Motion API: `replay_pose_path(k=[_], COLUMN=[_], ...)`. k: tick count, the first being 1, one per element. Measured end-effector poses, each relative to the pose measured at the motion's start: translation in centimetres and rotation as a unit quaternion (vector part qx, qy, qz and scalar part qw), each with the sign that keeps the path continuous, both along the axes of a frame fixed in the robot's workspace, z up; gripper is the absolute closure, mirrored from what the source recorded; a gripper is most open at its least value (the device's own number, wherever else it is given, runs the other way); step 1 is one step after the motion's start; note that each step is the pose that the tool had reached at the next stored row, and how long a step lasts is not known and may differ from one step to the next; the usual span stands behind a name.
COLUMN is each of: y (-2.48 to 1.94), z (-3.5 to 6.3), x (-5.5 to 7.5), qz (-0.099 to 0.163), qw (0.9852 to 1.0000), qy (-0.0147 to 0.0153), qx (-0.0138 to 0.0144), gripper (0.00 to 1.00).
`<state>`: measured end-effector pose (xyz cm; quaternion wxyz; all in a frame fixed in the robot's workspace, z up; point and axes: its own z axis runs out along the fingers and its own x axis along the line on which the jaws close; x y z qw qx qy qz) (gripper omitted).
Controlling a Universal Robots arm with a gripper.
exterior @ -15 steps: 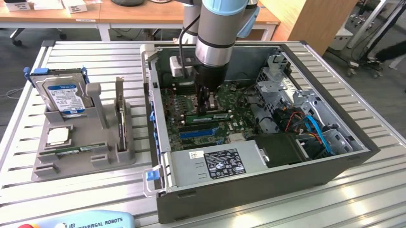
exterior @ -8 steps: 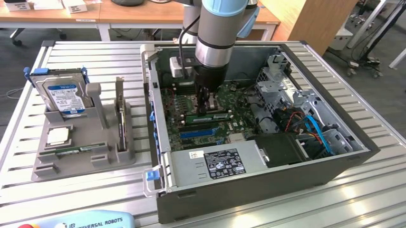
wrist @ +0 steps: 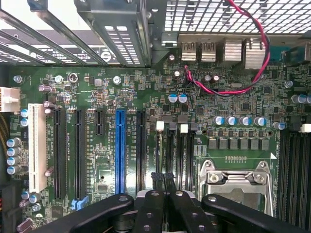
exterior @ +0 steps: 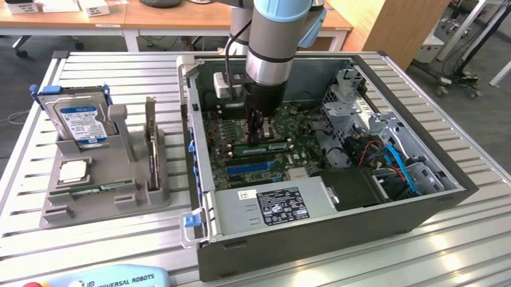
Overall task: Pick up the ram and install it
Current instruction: 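Press down the ram until it locks into place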
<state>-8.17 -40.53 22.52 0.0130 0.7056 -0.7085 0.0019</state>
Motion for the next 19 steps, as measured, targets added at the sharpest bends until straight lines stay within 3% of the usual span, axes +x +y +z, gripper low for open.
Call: replay_pose_path(k=[19], y=[0.00], z=[-0.24], x=[0.00], qz=[0.000], qw=[1.0000], qy=[0.0000], qx=[0.0000], gripper=[0.90])
